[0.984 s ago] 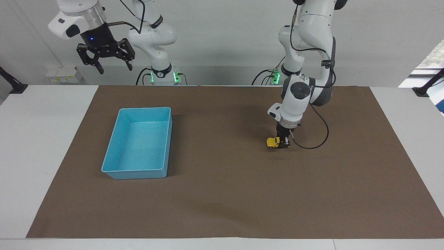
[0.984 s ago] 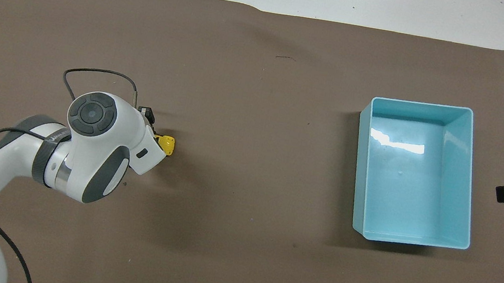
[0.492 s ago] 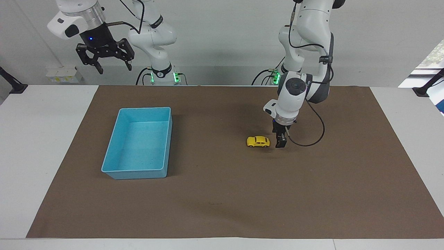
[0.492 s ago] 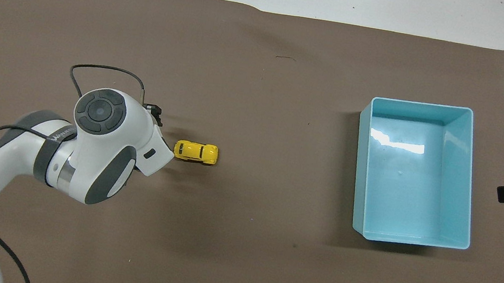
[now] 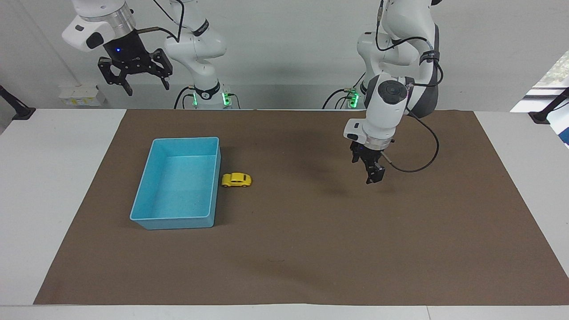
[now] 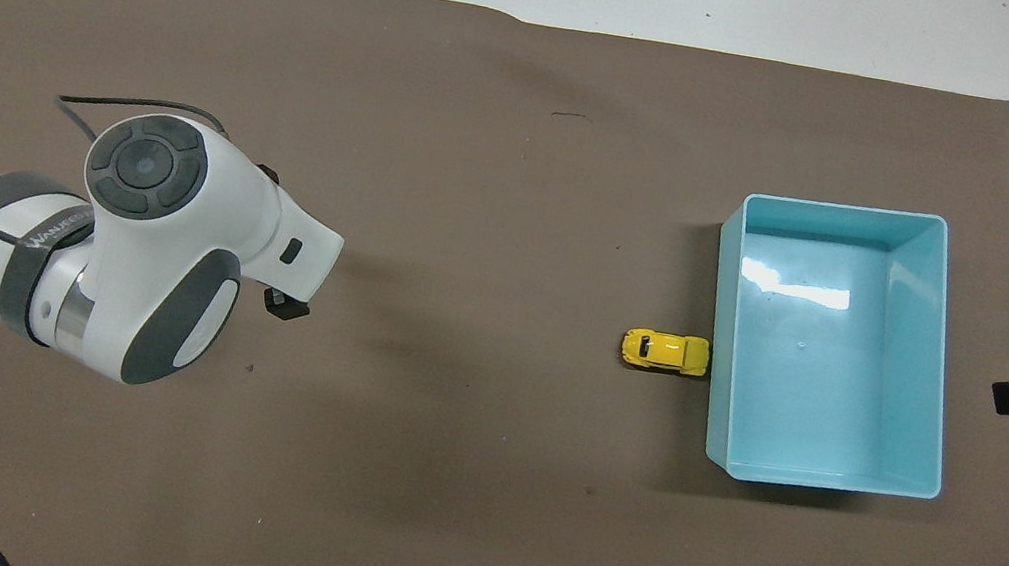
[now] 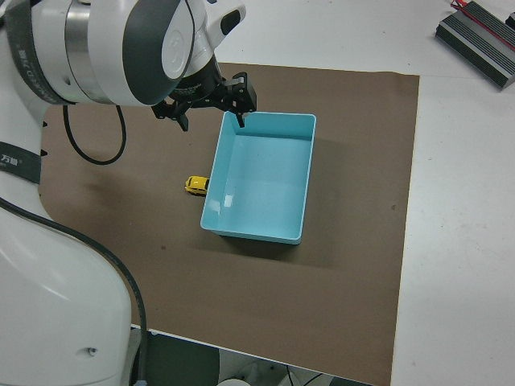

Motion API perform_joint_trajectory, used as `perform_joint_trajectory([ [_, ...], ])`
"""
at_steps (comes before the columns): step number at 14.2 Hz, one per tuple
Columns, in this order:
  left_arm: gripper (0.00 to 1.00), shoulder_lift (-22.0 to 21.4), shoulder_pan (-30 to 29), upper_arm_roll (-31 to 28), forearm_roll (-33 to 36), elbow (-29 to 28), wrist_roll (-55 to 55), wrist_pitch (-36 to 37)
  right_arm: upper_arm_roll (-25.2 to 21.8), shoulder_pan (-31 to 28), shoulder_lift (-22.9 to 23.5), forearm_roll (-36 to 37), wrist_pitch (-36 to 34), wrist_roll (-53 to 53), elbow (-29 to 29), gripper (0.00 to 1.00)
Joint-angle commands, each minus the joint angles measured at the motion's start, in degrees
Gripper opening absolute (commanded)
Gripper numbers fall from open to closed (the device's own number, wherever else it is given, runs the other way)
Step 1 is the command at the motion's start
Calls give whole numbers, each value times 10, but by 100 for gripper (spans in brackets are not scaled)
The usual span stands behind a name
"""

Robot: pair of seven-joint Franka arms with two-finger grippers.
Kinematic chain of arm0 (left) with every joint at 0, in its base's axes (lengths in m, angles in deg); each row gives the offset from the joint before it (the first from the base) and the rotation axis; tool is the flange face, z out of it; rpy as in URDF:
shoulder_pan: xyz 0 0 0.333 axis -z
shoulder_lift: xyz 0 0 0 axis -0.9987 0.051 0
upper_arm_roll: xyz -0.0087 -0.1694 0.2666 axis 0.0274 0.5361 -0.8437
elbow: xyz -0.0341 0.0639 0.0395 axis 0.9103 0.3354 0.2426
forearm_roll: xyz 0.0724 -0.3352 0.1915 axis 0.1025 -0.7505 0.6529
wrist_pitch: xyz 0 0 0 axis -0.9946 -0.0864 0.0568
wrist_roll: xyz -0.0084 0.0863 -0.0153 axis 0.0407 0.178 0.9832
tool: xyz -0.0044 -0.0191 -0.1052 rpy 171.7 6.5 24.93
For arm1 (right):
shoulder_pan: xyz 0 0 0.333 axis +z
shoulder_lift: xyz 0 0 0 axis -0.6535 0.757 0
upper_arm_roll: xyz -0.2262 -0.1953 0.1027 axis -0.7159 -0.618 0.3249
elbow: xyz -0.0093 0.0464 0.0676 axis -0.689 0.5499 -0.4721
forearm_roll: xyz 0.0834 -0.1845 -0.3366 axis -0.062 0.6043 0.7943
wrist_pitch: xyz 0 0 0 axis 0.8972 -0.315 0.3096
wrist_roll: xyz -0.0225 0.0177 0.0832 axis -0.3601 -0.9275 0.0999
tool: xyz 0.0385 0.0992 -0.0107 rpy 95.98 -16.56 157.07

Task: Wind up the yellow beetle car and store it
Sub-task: 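Release the car with the left gripper so it rolls toward the bin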

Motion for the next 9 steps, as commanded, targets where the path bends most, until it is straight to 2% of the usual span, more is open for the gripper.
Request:
perform_joint_trajectory([
  [1, 100, 2, -30, -2, 10, 45, 148, 41, 3, 0, -58, -2, 22, 49, 82, 100],
  [4, 100, 0, -62, -12, 10, 79, 267, 66, 10, 5, -58, -9, 42, 118, 101, 100],
  [9, 100, -2, -117, -11, 9, 162, 334, 149, 11, 46, -55, 9, 88, 315, 141, 100],
])
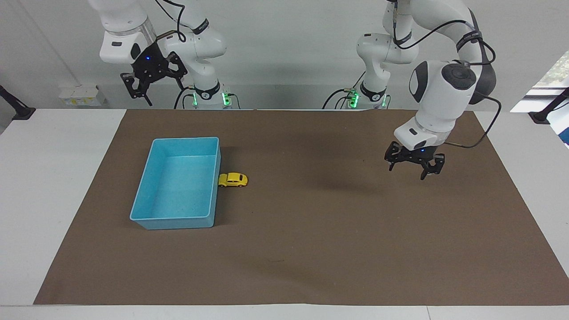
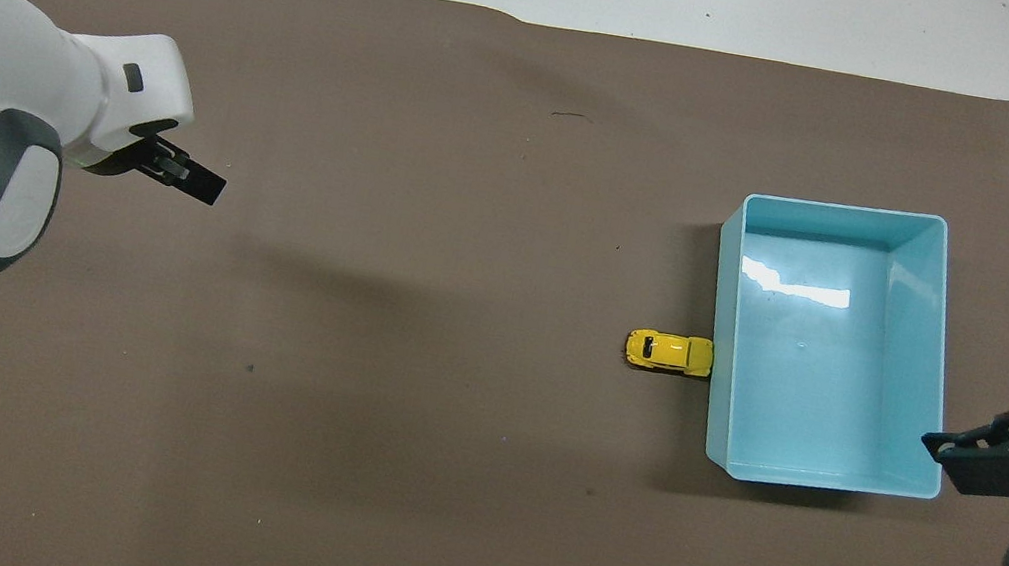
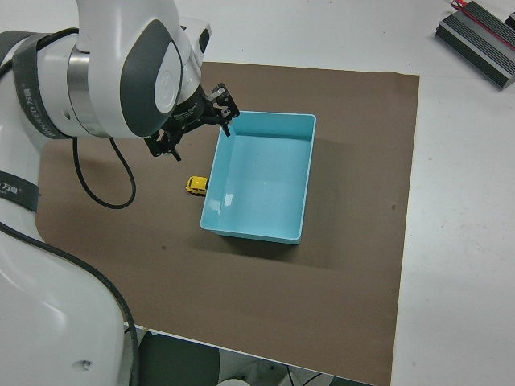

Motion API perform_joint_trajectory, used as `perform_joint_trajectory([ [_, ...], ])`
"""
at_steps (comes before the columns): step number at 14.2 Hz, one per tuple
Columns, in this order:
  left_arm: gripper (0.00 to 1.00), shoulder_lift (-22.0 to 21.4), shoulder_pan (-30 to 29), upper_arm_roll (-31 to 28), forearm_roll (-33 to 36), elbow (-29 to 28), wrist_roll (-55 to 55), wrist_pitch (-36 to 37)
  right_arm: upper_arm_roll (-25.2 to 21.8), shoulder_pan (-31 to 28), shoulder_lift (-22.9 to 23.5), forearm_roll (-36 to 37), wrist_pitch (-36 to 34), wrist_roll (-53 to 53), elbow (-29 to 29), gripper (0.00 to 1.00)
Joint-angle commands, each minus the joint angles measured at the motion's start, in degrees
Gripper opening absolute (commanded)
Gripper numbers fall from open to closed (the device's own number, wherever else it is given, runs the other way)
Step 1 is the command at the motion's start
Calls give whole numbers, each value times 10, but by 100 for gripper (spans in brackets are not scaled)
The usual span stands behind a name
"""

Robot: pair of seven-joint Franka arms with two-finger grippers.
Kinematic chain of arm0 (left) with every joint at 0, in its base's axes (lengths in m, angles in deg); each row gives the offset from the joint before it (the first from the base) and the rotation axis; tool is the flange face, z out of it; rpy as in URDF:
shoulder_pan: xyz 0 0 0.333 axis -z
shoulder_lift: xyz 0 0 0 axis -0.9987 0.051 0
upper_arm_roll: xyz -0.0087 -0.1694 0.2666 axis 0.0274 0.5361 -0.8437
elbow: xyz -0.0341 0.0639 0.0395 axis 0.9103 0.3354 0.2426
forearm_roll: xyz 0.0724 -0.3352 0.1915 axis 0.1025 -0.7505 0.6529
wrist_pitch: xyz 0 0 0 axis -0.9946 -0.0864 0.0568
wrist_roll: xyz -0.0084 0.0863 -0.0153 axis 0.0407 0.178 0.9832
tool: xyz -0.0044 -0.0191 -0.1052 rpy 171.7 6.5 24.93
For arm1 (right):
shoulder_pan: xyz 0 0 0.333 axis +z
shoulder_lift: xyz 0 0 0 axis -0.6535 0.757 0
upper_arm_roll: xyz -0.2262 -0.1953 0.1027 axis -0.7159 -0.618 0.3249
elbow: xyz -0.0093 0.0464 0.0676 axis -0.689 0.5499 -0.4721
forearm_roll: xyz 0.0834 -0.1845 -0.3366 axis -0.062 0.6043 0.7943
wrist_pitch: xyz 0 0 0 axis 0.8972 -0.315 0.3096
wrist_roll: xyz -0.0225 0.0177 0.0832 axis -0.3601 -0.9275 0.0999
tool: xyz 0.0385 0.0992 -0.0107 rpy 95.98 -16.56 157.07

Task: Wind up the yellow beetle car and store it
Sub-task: 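Retract the left gripper while the right gripper reaches toward the car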

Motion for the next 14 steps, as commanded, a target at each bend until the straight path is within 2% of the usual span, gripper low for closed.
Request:
perform_joint_trajectory([
  [1, 100, -1, -19, 6, 8, 61, 36, 80, 1, 21, -16, 12, 33, 87, 49, 100],
  [5, 100, -5, -45, 2, 2, 132, 32, 195, 2, 65, -11, 20, 56, 141, 84, 100],
  [8, 100, -39, -64, 2, 2, 128, 35, 211, 2, 81, -1, 20, 82, 184, 92, 100],
  [11, 100, -54, -68, 3, -10, 126, 36, 234, 3, 82, 33, 14, 118, 220, 93, 100],
  [14, 100, -73, -68, 3, -10, 100, 42, 238, 3, 92, 63, 13, 142, 238, 94, 100],
])
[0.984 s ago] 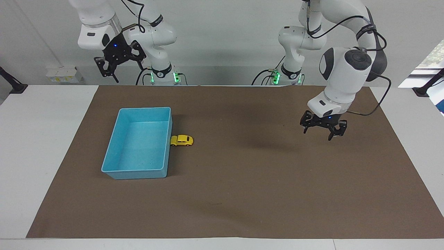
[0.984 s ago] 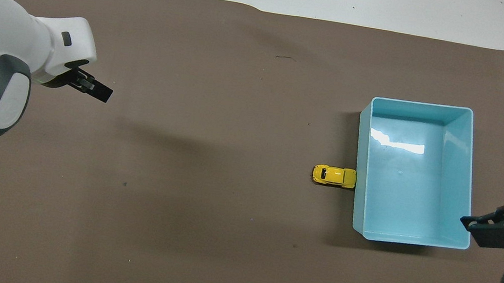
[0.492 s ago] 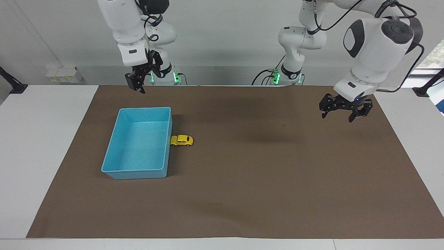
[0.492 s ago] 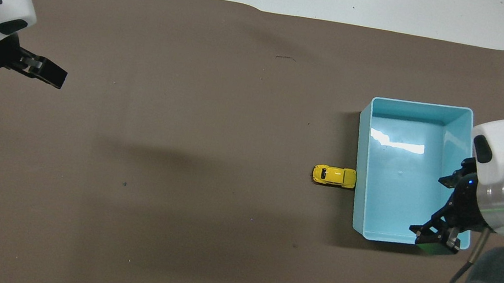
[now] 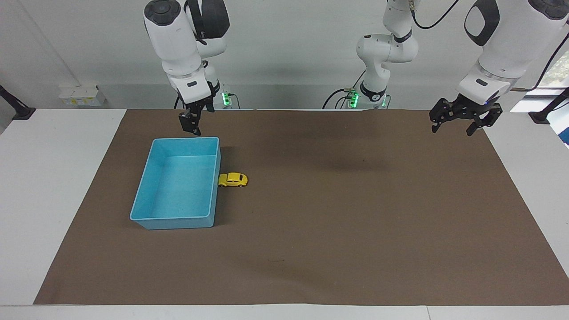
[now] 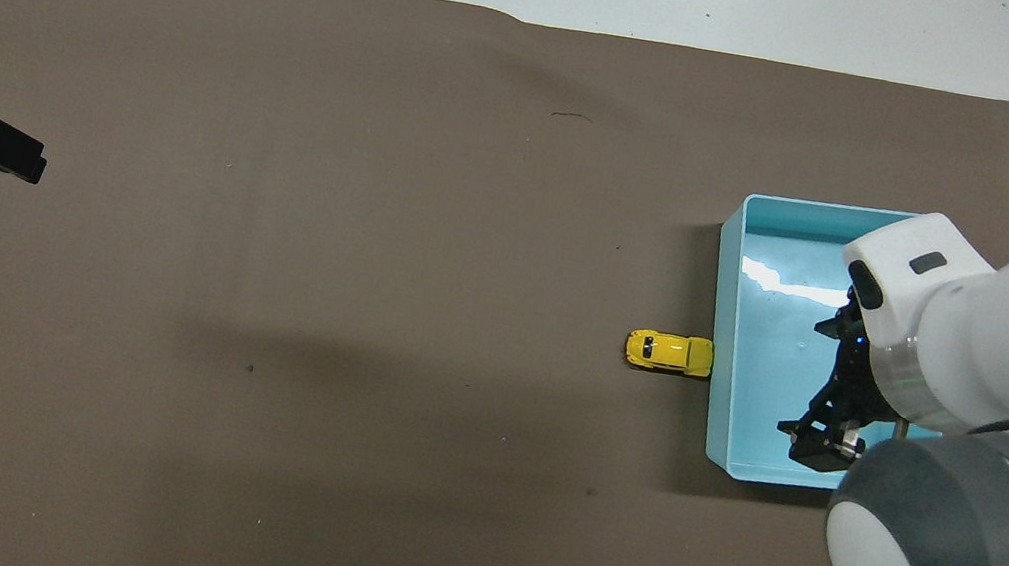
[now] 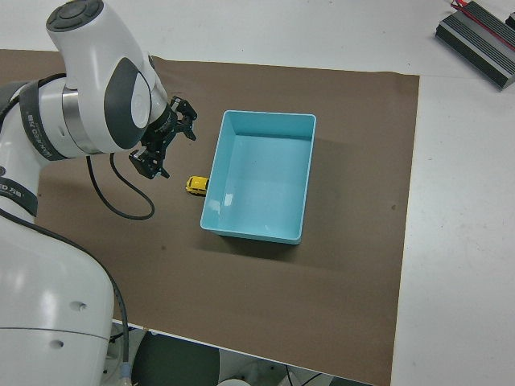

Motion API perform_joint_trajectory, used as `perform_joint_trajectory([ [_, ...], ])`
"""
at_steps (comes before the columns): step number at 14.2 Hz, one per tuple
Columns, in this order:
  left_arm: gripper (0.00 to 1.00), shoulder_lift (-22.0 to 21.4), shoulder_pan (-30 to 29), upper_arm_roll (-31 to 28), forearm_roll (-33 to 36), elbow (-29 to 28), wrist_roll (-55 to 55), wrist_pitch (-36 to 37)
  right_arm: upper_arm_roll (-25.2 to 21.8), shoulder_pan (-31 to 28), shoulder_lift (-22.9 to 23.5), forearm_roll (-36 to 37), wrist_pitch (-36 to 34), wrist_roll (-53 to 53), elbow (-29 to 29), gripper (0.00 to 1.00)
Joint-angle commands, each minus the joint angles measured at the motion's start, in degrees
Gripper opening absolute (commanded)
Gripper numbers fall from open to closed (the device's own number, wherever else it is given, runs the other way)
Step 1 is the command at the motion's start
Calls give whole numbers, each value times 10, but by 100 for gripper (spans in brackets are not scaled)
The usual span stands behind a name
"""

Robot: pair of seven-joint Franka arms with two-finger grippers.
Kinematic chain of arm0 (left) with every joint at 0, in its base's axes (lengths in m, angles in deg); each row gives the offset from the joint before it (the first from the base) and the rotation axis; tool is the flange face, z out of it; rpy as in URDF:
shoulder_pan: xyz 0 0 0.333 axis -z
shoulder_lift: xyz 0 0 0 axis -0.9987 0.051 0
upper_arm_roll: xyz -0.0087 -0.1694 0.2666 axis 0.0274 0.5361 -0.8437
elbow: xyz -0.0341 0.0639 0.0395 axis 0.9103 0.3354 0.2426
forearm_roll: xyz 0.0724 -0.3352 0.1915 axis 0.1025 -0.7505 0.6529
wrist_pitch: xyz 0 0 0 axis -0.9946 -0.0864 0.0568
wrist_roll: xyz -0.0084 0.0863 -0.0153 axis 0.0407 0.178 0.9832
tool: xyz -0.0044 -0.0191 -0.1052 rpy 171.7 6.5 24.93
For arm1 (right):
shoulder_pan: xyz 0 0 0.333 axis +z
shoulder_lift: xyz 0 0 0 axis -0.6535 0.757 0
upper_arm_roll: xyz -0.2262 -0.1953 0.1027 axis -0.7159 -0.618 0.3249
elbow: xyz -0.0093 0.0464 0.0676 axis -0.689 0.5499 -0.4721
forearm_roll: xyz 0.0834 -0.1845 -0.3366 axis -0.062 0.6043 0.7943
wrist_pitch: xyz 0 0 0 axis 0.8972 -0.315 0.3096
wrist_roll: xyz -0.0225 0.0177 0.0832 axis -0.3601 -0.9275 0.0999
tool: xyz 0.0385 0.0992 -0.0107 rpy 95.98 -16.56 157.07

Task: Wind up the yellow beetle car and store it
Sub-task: 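Retract the left gripper while the right gripper reaches toward the car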

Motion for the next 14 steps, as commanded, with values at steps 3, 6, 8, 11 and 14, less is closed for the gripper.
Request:
perform_joint_trajectory([
  [3, 100, -31, -7, 4, -7, -45, 8, -2, 0, 22, 47, 2, 46, 25, 6, 100],
  [6, 100, -37, -7, 4, -7, -54, 11, -4, 0, 29, 60, 1, 84, 27, 22, 100],
  [8, 100, -38, -10, 3, -7, -54, 18, 1, 0, 28, 67, 1, 120, 27, 39, 100],
  [11, 100, -33, -11, 4, -8, -44, 19, 6, 0, 29, 71, 1, 147, 27, 53, 100],
  [14, 100, -30, -13, 4, -12, -35, 33, 13, 0, 28, 71, 1, 148, 36, 54, 100],
])
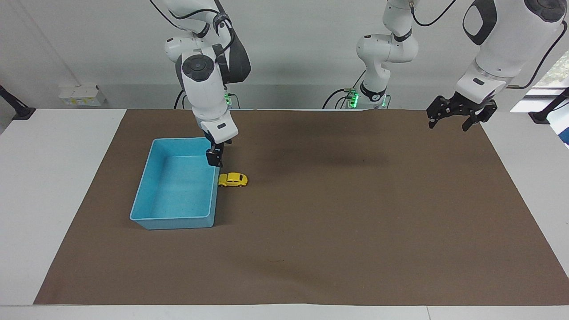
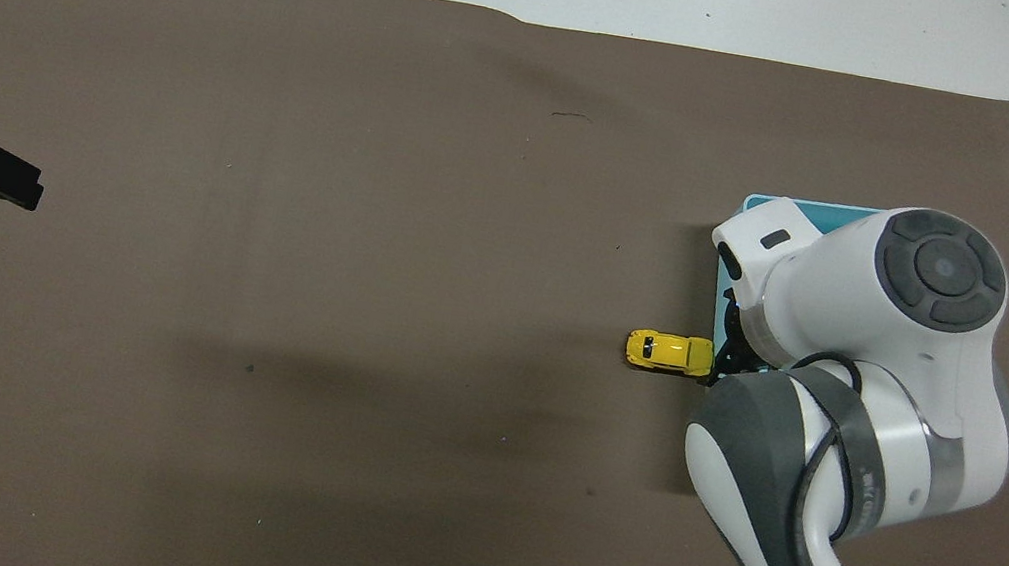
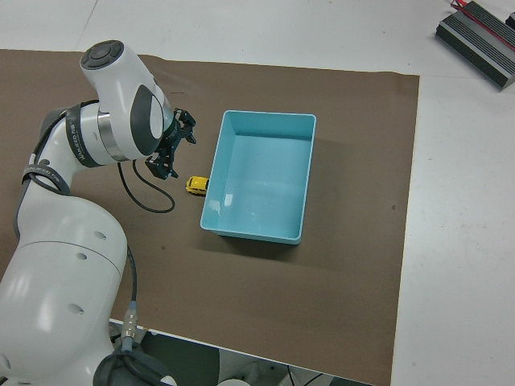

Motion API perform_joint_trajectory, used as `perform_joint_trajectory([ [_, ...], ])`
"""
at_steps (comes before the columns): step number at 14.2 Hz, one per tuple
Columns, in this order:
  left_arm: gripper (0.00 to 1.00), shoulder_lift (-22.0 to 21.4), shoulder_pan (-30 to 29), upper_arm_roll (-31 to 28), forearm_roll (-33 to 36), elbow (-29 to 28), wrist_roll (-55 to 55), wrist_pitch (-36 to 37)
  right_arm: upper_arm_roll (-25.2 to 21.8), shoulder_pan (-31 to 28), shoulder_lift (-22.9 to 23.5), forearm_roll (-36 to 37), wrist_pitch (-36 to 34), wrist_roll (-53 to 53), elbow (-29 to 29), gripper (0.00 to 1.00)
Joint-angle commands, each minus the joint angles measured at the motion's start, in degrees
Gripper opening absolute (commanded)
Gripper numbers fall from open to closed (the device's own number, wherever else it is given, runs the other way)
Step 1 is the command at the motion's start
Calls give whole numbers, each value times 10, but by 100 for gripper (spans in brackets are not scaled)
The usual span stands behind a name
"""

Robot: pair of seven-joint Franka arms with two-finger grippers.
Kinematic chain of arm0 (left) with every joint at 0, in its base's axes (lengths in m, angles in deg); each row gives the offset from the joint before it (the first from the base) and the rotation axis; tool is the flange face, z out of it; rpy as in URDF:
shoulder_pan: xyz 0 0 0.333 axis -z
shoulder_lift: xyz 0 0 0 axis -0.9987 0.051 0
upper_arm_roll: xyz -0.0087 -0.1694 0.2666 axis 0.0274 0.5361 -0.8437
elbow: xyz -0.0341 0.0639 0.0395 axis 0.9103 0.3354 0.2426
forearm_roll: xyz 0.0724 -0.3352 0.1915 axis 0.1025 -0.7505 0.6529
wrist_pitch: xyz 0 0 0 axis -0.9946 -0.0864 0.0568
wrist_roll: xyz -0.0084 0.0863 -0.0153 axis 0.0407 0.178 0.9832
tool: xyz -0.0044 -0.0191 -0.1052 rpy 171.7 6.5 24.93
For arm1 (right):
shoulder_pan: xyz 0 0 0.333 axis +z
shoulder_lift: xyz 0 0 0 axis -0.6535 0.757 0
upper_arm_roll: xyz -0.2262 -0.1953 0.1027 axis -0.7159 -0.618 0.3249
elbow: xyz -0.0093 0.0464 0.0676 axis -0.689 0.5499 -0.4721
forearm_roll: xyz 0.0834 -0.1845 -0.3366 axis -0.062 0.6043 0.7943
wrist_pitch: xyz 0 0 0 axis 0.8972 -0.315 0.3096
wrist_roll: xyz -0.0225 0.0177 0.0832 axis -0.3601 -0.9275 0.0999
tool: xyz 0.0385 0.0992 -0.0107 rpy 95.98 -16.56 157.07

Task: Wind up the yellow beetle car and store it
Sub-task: 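Grasp the yellow car beside the bin with the right gripper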

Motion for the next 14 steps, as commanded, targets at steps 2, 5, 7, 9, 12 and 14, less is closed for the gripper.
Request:
perform_joint_trajectory([
  [2, 100, -11, -10, 6, -12, -5, 36, 1, 0, -6, -6, 1, 14, 22, 13, 100],
  [5, 100, -11, -11, 6, -11, -5, 37, 9, 0, -3, 16, 1, 29, 26, 18, 100],
  [7, 100, -11, -11, 6, -11, -5, 37, 9, 0, -3, 20, 1, 47, 30, 27, 100],
  [9, 100, -11, -13, 6, -11, -5, 37, 9, 1, -2, 20, 2, 61, 31, 45, 100],
  [12, 100, -11, -11, 6, -11, -5, 37, 9, 0, 5, 26, 1, 104, 37, 70, 100],
  [14, 100, -11, -11, 6, -10, -5, 37, 9, 1, 6, 37, 1, 118, 38, 72, 100],
])
